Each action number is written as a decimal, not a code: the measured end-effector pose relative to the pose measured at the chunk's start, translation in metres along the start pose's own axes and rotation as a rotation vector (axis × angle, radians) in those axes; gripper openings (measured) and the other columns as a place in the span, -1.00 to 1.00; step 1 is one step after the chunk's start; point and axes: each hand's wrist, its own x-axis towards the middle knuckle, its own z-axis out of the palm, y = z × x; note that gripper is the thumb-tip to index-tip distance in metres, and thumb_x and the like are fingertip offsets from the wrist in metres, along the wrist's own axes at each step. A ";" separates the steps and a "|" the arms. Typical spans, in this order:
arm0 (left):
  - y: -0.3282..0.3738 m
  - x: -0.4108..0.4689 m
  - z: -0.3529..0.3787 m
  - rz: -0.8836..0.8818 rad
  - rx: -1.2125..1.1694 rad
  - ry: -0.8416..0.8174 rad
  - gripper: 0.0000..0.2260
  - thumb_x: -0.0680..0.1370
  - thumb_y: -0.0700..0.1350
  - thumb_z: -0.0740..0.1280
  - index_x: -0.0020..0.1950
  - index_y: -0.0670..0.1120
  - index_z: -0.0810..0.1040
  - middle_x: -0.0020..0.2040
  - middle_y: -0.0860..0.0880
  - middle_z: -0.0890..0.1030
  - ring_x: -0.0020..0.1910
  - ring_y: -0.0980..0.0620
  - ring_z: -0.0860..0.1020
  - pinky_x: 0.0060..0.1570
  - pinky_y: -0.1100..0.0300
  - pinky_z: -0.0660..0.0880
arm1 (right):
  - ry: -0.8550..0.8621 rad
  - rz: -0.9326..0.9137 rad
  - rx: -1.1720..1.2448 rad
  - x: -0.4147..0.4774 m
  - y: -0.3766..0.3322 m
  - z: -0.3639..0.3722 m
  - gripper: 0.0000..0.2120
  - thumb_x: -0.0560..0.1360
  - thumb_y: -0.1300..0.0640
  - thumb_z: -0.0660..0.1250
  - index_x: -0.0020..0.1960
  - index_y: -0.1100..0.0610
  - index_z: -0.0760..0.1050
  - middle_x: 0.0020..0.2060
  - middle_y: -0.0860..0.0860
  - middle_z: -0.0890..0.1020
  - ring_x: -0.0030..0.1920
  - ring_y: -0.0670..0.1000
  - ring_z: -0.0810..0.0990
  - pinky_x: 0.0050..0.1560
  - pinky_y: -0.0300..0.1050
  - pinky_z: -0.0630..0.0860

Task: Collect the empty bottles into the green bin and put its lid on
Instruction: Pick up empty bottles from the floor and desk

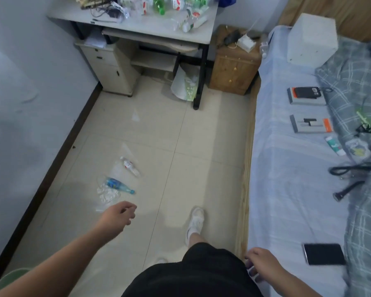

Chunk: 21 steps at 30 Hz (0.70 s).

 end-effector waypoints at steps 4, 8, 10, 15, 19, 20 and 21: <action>0.022 0.015 0.001 -0.059 0.024 0.004 -0.88 0.65 -0.11 0.30 0.09 -0.09 0.62 -0.11 -0.13 0.68 -0.26 -0.04 0.58 -0.35 0.19 0.42 | -0.029 -0.077 0.028 0.022 -0.098 -0.048 -0.87 0.55 0.23 0.27 -0.14 0.24 0.54 -0.36 0.13 0.60 -0.47 0.05 0.45 -0.44 -0.16 0.33; 0.031 0.032 -0.005 -0.136 0.044 0.007 -0.90 0.64 -0.11 0.32 0.02 -0.04 0.64 -0.16 -0.09 0.69 -0.31 0.00 0.59 -0.43 0.22 0.42 | -0.030 -0.205 -0.014 0.040 -0.209 -0.089 -0.86 0.58 0.21 0.26 -0.06 0.23 0.56 -0.29 0.14 0.58 -0.43 0.03 0.43 -0.44 -0.17 0.30; 0.033 0.045 -0.010 -0.169 0.056 -0.002 -0.90 0.62 -0.08 0.33 -0.01 0.00 0.64 -0.18 -0.06 0.71 -0.34 0.02 0.60 -0.45 0.24 0.42 | 0.000 -0.265 -0.031 0.051 -0.261 -0.103 -0.85 0.60 0.21 0.24 -0.06 0.22 0.55 -0.28 0.15 0.58 -0.42 0.05 0.43 -0.44 -0.18 0.29; 0.033 0.098 -0.032 -0.264 0.033 -0.032 -0.91 0.58 -0.04 0.38 -0.07 0.03 0.68 -0.29 -0.02 0.73 -0.43 0.03 0.60 -0.46 0.24 0.41 | 0.057 -0.365 -0.083 0.074 -0.368 -0.124 -0.83 0.57 0.16 0.24 -0.04 0.22 0.56 -0.27 0.13 0.62 -0.40 0.06 0.47 -0.44 -0.18 0.34; 0.050 0.169 -0.062 -0.255 0.036 -0.063 -0.91 0.56 -0.03 0.39 -0.08 0.02 0.68 -0.32 -0.02 0.72 -0.46 0.03 0.59 -0.45 0.22 0.41 | 0.067 -0.347 -0.032 0.093 -0.425 -0.130 -0.84 0.56 0.17 0.25 -0.03 0.24 0.57 -0.27 0.13 0.62 -0.42 0.05 0.47 -0.45 -0.18 0.32; 0.063 0.187 -0.072 -0.248 0.037 -0.060 -0.91 0.56 -0.03 0.39 -0.07 0.02 0.68 -0.31 -0.02 0.72 -0.45 0.03 0.59 -0.45 0.22 0.40 | 0.071 -0.326 -0.014 0.097 -0.434 -0.131 -0.83 0.56 0.18 0.25 -0.02 0.24 0.57 -0.28 0.13 0.62 -0.43 0.05 0.47 -0.45 -0.18 0.32; 0.080 0.205 -0.083 -0.231 0.042 -0.058 -0.91 0.57 -0.02 0.38 -0.07 0.03 0.67 -0.30 -0.01 0.72 -0.44 0.03 0.60 -0.44 0.22 0.40 | 0.073 -0.302 -0.003 0.101 -0.442 -0.132 -0.83 0.56 0.18 0.26 -0.02 0.25 0.58 -0.29 0.13 0.62 -0.44 0.04 0.47 -0.45 -0.18 0.33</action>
